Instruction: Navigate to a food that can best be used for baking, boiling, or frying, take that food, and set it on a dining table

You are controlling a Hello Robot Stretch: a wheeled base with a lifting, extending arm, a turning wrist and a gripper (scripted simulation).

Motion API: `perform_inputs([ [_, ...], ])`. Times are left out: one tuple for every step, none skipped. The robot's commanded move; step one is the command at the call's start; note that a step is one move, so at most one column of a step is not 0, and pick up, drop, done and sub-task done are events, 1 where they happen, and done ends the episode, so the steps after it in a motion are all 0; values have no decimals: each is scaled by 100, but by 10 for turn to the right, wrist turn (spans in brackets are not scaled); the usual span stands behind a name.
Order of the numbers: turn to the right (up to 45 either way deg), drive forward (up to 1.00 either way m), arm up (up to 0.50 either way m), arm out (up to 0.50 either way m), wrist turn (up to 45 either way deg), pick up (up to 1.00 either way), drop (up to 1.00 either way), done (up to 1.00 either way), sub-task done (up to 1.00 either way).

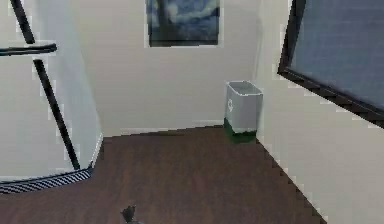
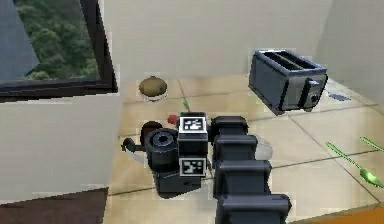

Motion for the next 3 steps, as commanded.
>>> perform_inputs([
  [-420,0,0,0,0,0,0,0,0],
  [450,0,0,0,0,0,0,0,0],
  [-270,0,0,0,0,0,0,0,0],
])
